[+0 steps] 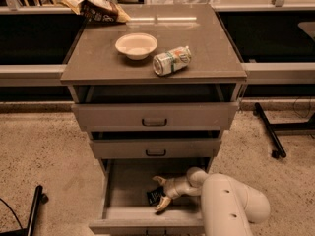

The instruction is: Pick rxbar blueberry from bottom drawer and place on counter

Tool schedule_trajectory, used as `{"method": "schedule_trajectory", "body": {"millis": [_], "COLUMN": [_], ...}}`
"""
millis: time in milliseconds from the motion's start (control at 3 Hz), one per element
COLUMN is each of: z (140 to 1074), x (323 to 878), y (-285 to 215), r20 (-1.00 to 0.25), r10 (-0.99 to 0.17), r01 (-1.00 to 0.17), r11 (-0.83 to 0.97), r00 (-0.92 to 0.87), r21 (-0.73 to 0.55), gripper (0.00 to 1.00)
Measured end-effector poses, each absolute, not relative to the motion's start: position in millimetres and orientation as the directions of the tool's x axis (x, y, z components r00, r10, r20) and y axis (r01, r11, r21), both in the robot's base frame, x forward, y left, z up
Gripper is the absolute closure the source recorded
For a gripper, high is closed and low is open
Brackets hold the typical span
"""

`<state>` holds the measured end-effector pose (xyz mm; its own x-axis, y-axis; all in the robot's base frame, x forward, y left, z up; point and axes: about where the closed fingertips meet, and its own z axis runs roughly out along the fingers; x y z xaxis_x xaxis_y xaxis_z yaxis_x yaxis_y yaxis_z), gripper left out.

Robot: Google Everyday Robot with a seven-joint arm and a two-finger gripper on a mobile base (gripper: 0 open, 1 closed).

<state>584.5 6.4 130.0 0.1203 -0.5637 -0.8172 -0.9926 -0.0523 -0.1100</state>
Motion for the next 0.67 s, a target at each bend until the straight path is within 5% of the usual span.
{"method": "schedule_trajectory", "body": {"millis": [667], "z": [114.6], "x": [586.7], "y": [-5.7], "r20": [-0.805], "r10": [-0.588], "r01": [-0.997], "r11": [-0.027], "r00": [0.079], "r21": [-0.078], "gripper": [0.23]}}
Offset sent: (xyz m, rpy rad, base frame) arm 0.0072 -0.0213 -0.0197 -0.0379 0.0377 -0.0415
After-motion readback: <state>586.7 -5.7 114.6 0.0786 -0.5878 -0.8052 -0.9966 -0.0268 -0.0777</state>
